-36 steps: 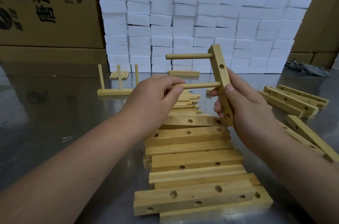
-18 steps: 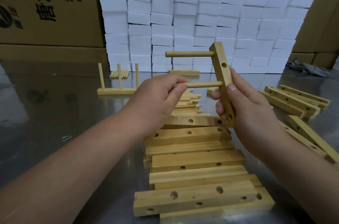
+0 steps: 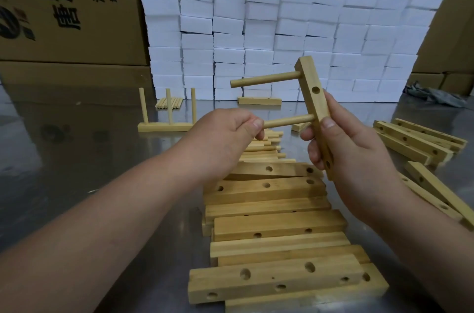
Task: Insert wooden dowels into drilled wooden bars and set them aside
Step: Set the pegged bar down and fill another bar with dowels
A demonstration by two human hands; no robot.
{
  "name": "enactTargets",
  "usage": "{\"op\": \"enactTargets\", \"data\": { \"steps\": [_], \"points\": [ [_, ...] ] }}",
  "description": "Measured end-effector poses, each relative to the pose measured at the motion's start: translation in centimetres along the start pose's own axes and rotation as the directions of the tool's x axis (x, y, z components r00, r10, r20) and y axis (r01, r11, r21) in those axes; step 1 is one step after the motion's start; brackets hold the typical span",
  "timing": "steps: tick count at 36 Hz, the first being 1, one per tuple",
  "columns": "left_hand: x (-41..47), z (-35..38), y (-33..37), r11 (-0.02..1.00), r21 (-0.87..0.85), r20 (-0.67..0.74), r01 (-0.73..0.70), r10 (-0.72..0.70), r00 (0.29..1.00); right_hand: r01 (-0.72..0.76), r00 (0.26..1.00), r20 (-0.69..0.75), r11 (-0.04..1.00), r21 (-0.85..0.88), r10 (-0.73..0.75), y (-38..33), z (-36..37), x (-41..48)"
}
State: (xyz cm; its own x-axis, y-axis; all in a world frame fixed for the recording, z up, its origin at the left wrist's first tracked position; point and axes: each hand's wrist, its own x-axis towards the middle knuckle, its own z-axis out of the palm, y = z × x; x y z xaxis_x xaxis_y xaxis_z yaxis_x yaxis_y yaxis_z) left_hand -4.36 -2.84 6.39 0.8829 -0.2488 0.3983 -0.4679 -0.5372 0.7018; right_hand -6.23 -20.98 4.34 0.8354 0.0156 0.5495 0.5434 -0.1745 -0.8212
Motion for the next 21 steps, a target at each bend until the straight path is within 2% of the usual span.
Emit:
{"op": "enactTargets", "data": {
  "steps": [7, 11, 15, 18, 21],
  "points": [
    [0.4, 0.2, 0.0, 0.999, -0.031, -0.085, -0.042, 0.039, 0.996, -0.037, 0.998, -0.052, 0.998, -0.042, 0.035, -0.2, 0.0, 0.3],
    [0.5, 0.0, -0.4, 0.993, -0.062, -0.172, -0.098, 0.086, 0.981, -0.149, 0.985, -0.096, 0.988, -0.042, 0.144, 0.2, -0.1, 0.3],
    [0.6, 0.1, -1.3, 0.990, -0.056, -0.231, -0.130, 0.114, 0.966, -0.165, 0.986, -0.045, 0.964, -0.209, 0.160, 0.4, 0.0, 0.4],
    [0.9, 0.1, -1.7, 0.982, -0.164, -0.236, -0.091, 0.051, 0.970, -0.157, 0.987, -0.073, 0.964, -0.213, 0.144, 0.5, 0.3, 0.4],
    [1.7, -0.6, -2.8, 0.959, -0.282, -0.268, 0.001, -0.079, 0.960, -0.183, 0.975, -0.141, 0.981, -0.068, 0.172, 0.7, 0.1, 0.6]
  ]
}}
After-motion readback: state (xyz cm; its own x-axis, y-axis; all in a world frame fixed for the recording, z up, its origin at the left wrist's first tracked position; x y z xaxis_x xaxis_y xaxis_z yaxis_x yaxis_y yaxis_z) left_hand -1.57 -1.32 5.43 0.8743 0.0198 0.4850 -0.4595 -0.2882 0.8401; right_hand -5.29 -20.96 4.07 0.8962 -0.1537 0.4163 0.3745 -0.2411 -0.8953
